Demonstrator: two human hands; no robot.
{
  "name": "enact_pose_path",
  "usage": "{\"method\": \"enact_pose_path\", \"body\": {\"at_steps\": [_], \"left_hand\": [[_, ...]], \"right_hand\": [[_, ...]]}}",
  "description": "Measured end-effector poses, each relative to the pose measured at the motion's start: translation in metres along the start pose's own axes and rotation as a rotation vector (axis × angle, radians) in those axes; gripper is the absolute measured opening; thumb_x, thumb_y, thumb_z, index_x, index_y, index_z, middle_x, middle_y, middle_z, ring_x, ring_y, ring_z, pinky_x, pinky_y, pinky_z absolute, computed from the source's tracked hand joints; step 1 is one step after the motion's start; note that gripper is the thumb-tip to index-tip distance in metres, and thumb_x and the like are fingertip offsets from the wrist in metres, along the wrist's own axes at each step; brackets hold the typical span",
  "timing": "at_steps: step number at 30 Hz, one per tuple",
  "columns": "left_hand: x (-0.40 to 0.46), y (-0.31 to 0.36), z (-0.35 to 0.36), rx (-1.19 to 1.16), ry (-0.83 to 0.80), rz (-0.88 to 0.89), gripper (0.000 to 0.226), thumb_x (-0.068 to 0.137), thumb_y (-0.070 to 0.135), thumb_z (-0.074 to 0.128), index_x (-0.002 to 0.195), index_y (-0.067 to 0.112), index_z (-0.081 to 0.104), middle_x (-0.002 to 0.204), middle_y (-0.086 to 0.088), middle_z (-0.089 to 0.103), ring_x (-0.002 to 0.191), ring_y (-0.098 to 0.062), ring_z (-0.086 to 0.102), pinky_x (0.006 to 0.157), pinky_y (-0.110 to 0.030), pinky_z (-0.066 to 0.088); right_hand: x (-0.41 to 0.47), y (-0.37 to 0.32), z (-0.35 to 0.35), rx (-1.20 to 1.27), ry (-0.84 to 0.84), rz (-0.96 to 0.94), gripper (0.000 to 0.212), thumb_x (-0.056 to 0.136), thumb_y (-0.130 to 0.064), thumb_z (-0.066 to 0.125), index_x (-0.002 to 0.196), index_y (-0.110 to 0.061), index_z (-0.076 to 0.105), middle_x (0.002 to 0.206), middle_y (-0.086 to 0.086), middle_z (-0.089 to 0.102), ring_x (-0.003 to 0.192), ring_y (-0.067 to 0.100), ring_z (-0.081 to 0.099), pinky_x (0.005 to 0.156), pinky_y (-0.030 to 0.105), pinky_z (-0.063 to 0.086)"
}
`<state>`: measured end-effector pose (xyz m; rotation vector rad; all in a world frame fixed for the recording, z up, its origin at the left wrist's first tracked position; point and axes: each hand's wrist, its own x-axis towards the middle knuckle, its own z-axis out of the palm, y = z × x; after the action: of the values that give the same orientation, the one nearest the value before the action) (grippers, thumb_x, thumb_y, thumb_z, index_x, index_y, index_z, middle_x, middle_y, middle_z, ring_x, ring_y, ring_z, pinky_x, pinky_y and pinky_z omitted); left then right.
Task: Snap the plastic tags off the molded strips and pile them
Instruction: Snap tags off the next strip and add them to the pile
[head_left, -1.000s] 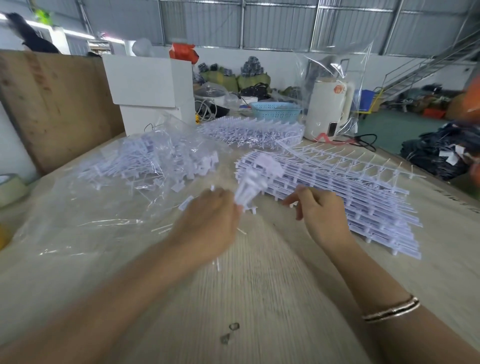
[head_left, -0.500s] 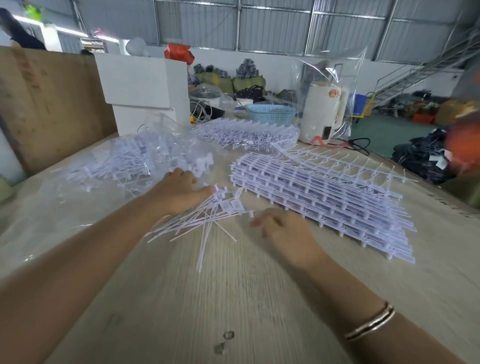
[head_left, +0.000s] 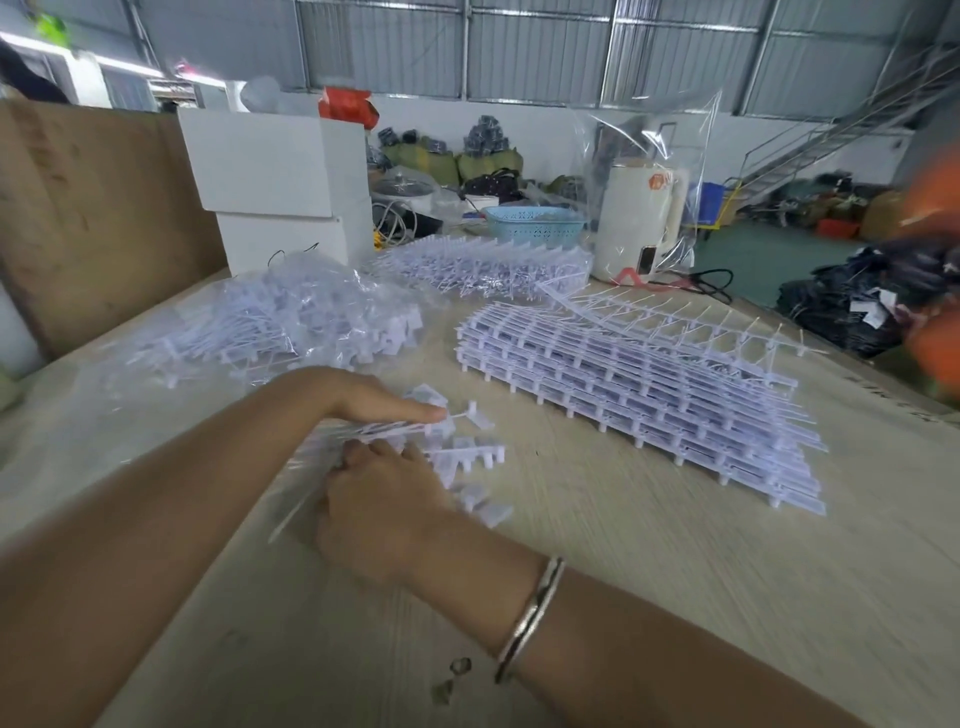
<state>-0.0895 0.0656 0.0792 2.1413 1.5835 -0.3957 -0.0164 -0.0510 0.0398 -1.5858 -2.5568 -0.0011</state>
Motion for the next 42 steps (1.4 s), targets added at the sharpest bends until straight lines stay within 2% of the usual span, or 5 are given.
{"method": "enact_pose_path", "body": {"at_steps": [4, 15, 26, 37, 42], "left_hand": [[-0.011, -0.004, -0.006, 0.193, -0.056, 0.011, 0.137, 0.036, 0.097, 0.041, 0.140, 0.008, 0.035, 0.151, -0.011, 0.030, 0.137, -0.029, 0.031, 0.113, -0.043, 0.027], [-0.015, -0.005, 0.002, 0.242, -0.047, 0.136, 0.094, 0.071, 0.044, 0.077, 0.144, 0.019, 0.023, 0.142, -0.002, 0.031, 0.128, -0.020, 0.035, 0.108, -0.032, 0.031], [-0.016, -0.022, 0.006, 0.099, 0.020, 0.191, 0.083, 0.075, 0.036, 0.076, 0.141, 0.020, 0.028, 0.136, 0.001, 0.036, 0.118, -0.015, 0.040, 0.102, -0.028, 0.035], [-0.003, -0.006, 0.015, 0.228, 0.209, 0.119, 0.024, 0.086, 0.034, 0.061, 0.086, 0.018, 0.043, 0.091, -0.002, 0.051, 0.085, -0.019, 0.049, 0.067, -0.027, 0.035], [-0.004, -0.019, 0.012, -0.013, 0.187, 0.154, 0.051, 0.087, 0.043, 0.060, 0.126, 0.013, 0.047, 0.129, -0.003, 0.050, 0.116, -0.023, 0.049, 0.094, -0.030, 0.039]], "right_hand": [[-0.029, 0.038, -0.010, 0.131, 0.136, 0.026, 0.033, 0.092, -0.031, 0.041, 0.090, -0.008, 0.064, 0.098, 0.014, 0.062, 0.088, 0.030, 0.057, 0.071, 0.032, 0.039], [-0.040, 0.125, 0.002, 0.157, 0.036, 0.176, 0.062, 0.095, -0.033, 0.045, 0.147, -0.029, 0.013, 0.156, 0.004, 0.012, 0.143, 0.026, 0.010, 0.116, 0.046, 0.008], [-0.017, 0.123, -0.003, 0.333, 0.358, 0.086, 0.048, 0.089, -0.046, 0.055, 0.130, -0.023, 0.045, 0.132, -0.003, 0.045, 0.125, 0.017, 0.039, 0.103, 0.035, 0.028], [0.012, 0.078, 0.011, 0.356, 0.166, 0.314, 0.059, 0.100, -0.044, 0.015, 0.148, -0.025, -0.013, 0.158, 0.002, -0.013, 0.145, 0.020, -0.013, 0.111, 0.047, -0.017], [-0.007, 0.073, -0.007, -0.101, 0.425, 0.076, 0.054, 0.100, -0.029, 0.030, 0.151, -0.022, 0.010, 0.150, 0.008, 0.031, 0.130, 0.029, 0.038, 0.110, 0.041, 0.023]]}}
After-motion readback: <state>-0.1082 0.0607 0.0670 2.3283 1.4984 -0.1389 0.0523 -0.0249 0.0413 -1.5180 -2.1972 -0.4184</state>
